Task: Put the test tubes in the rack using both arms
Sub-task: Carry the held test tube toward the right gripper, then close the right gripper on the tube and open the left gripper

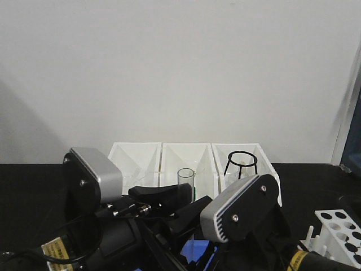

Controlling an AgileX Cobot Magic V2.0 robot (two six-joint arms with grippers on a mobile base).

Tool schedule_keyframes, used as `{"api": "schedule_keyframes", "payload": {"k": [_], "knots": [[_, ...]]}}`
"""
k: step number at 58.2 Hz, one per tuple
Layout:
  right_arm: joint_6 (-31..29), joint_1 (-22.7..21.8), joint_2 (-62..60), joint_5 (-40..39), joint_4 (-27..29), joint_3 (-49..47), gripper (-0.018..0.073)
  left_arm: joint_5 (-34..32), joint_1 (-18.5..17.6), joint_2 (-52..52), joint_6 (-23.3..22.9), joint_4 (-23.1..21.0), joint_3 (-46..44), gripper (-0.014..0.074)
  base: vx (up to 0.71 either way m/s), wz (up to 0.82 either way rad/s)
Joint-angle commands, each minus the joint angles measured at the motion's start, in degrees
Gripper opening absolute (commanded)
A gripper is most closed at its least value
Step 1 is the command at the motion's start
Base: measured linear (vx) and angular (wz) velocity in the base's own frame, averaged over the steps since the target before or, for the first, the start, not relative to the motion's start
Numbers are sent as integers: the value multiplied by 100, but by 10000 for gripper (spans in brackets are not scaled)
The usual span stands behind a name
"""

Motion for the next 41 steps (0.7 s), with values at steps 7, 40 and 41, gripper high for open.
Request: {"api": "schedule_keyframes", "payload": {"k": [7, 40, 41], "knots": [[-15, -3, -111, -643, -5, -192, 512, -518, -31, -132, -226, -60, -187, -20, 0, 0], [-15, -3, -111, -839, -5, -192, 326, -523, -35, -132, -402, -54, -187, -20, 0, 0], [-15, -3, -111, -839, -5, -192, 309, -523, -35, -132, -402, -54, -187, -20, 0, 0]]}}
